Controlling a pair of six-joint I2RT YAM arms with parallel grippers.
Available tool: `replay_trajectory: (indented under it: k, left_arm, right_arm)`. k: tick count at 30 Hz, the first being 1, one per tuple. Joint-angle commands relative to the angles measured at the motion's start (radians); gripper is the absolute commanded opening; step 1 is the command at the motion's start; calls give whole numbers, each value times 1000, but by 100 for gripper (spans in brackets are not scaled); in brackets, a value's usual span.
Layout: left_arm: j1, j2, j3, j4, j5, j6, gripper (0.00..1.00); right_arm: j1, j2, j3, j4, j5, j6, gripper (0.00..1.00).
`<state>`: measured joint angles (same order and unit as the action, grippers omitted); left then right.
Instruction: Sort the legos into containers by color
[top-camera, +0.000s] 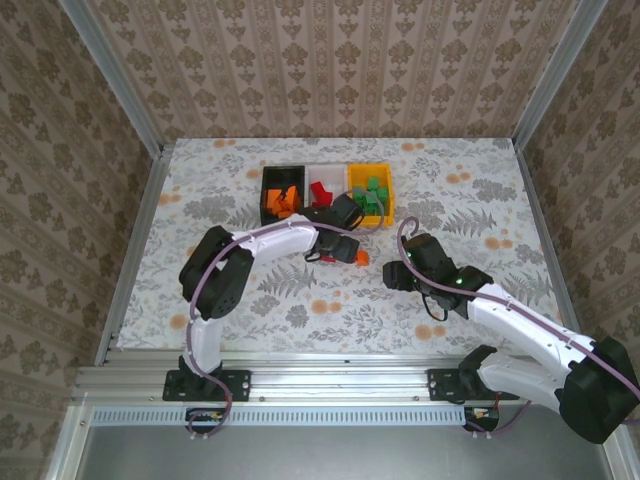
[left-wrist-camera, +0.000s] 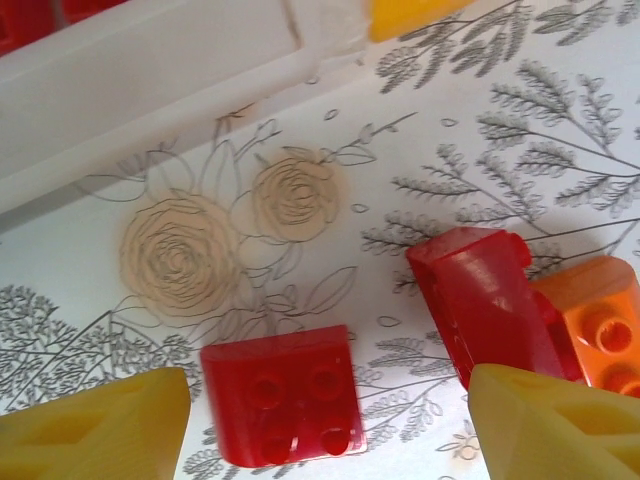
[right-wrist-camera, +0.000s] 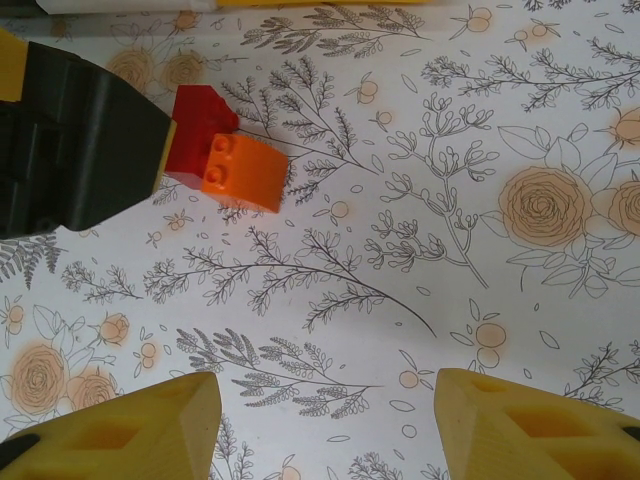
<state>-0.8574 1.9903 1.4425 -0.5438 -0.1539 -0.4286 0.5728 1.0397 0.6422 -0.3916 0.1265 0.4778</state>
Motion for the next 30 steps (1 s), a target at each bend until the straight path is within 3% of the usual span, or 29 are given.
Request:
replay_trajectory:
  k: [1, 9, 15, 30]
  left_arm:
    - [5, 7, 20, -4, 21, -38, 77]
    - [67, -77, -95, 72, 97, -71, 76]
    - [89, -39, -102, 63, 130, -75, 75]
    - [71, 54, -36, -24, 69, -59, 69]
  right_arm:
    - [-2, -15, 2, -19, 10, -10, 60]
    - [-2, -24, -1, -30, 9, -18, 60]
    - [-2, -12, 11, -31, 4, -23, 60]
    - [-2, -6, 22, -20, -1, -22, 60]
